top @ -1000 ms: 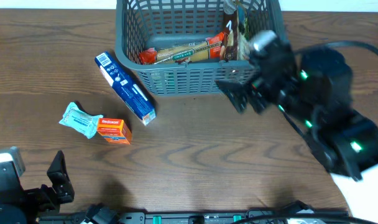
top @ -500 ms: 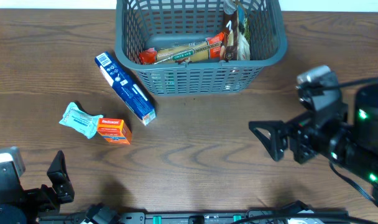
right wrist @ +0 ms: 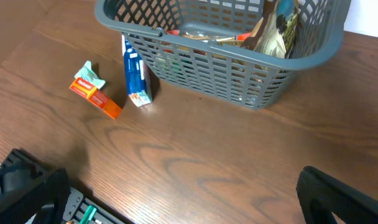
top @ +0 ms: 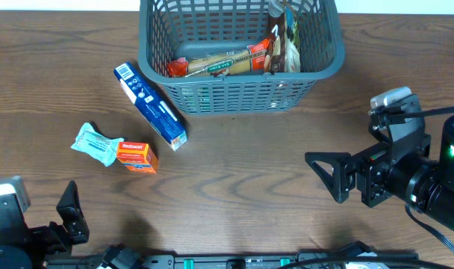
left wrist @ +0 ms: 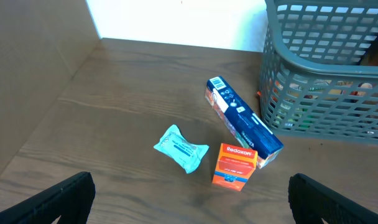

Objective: Pack container

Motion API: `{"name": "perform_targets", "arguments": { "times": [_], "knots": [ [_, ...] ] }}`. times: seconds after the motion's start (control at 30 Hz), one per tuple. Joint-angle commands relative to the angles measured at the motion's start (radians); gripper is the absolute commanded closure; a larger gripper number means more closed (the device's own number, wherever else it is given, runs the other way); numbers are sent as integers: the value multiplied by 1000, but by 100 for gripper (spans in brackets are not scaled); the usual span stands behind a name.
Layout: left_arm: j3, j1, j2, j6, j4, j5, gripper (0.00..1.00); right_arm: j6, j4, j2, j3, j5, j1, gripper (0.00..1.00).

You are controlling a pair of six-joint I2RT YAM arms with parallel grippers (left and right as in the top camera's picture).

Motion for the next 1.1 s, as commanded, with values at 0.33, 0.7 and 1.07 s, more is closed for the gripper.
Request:
{"name": "perform_targets", "arguments": {
  "times": [0.33,0.7,1.07],
  "knots": [
    [7,-1,6,-46,43,-1,2,16,-3,0,10,2,-8,1],
    [8,20,294,-583,0,-64,1,16,-3,0,10,2,-8,1],
    [79,271,649,-924,-3,190,2,16,-3,0,10,2,-8,1]
  ]
}}
